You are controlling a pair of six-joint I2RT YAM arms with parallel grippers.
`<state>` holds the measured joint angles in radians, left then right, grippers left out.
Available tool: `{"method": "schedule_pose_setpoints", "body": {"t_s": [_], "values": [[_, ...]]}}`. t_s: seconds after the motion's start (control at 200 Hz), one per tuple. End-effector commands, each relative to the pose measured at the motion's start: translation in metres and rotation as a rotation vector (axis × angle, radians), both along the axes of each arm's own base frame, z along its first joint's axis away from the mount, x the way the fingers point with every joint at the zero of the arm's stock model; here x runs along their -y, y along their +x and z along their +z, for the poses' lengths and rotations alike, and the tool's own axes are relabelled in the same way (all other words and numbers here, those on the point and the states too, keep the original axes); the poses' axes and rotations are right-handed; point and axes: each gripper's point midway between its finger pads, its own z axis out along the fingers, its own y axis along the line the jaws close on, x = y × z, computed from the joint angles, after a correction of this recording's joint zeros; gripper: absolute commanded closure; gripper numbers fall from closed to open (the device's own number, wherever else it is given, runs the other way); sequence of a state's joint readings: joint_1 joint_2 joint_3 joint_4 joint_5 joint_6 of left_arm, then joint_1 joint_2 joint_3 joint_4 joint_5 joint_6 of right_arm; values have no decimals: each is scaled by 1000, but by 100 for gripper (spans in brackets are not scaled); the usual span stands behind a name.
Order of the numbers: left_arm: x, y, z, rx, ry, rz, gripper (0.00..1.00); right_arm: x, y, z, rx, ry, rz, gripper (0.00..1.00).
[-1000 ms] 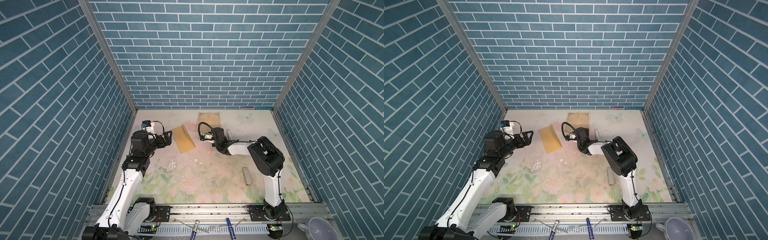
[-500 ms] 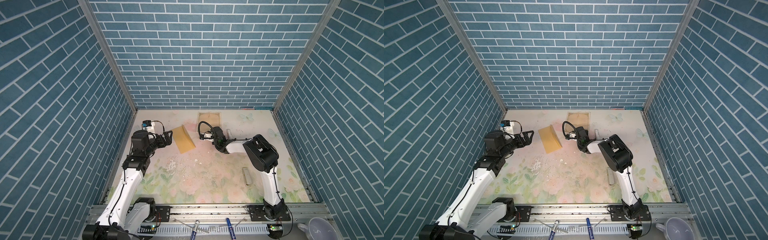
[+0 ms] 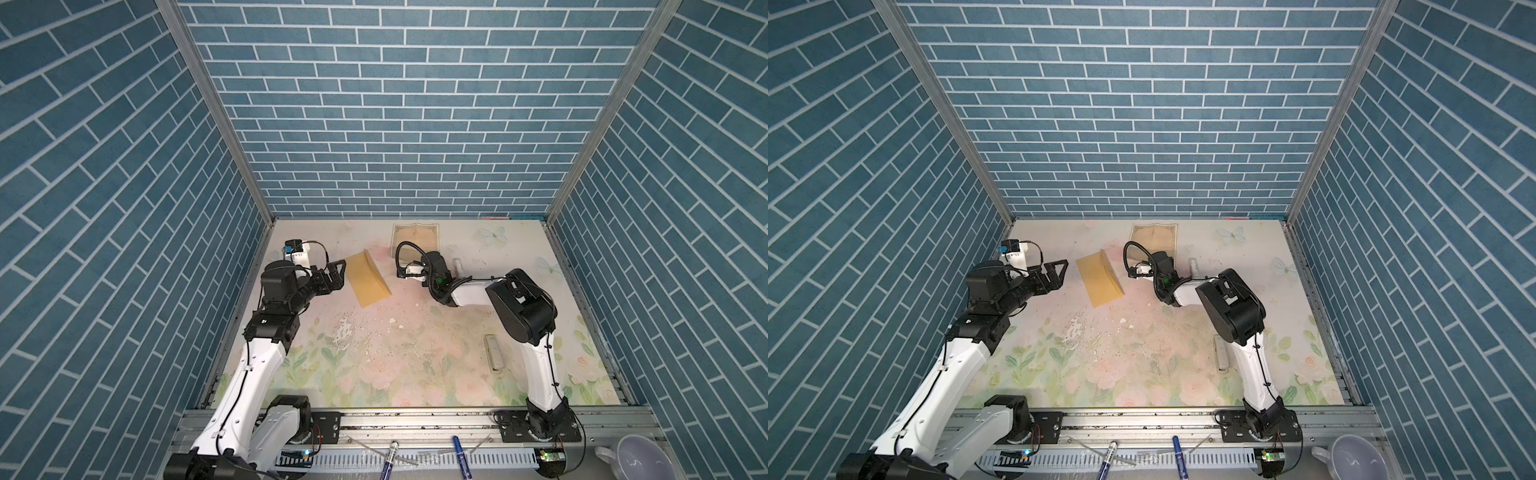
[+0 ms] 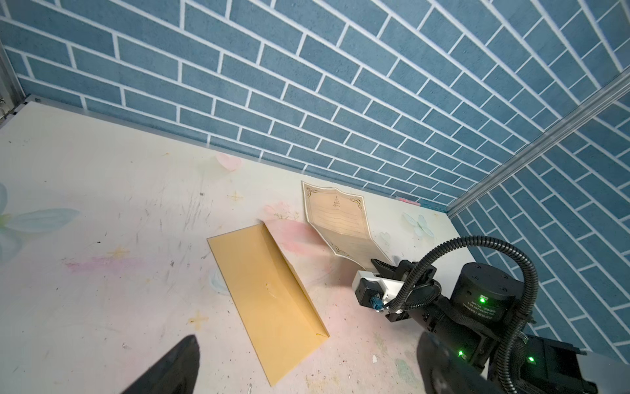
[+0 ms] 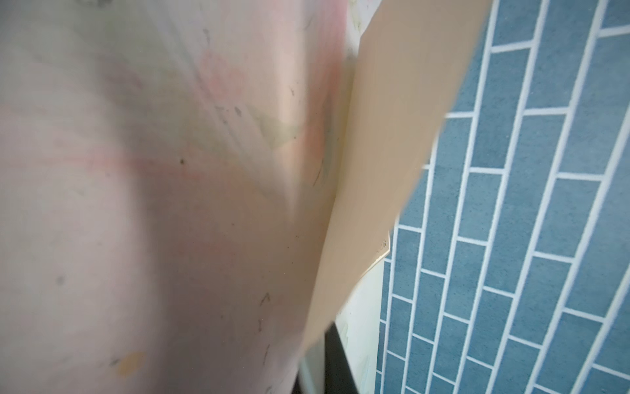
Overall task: Place the letter into the envelope and seal it
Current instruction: 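Reach the right gripper to the cream letter while the left nears the envelope, then grasp the letter edge with the right gripper and lift it upright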
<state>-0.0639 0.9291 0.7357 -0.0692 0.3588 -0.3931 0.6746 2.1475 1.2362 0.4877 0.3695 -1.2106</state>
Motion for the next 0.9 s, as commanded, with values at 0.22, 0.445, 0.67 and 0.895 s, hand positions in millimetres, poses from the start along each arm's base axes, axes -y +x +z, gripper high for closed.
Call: {"method": "schedule_pose_setpoints", "body": {"t_s": [0.22,0.445,0.67,0.895], "values": [[16,-8,35,166,62,-126,0,-5,-23,132,82,113,110,100],[37,-22,67,367,114,-277,0,12,-71,184,-79,173,145,100],[66,-40,74,483,145,-482,0,28,-113,223,-236,256,136,100],[101,-67,55,613,287,-682,2,43,-143,240,-340,285,109,100]]}}
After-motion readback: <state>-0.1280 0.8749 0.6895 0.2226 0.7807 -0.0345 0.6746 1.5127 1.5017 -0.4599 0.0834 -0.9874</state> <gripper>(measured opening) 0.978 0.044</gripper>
